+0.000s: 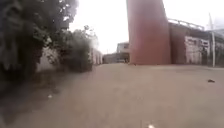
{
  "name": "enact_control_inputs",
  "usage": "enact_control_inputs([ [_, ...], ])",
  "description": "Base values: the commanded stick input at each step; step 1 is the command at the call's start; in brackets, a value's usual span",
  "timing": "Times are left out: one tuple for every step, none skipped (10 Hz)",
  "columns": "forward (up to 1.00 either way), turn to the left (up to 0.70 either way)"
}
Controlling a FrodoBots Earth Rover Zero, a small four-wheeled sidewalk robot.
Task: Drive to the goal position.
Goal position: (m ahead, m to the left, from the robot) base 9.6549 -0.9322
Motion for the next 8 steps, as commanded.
enact_control_inputs([
  [1.0, 0.0],
  [1.0, 0.0],
  [1.0, 0.0],
  [1.0, 0.0],
  [1.0, 0.0],
  [1.0, 0.0],
  [1.0, 0.0],
  [1.0, 0.0],
])
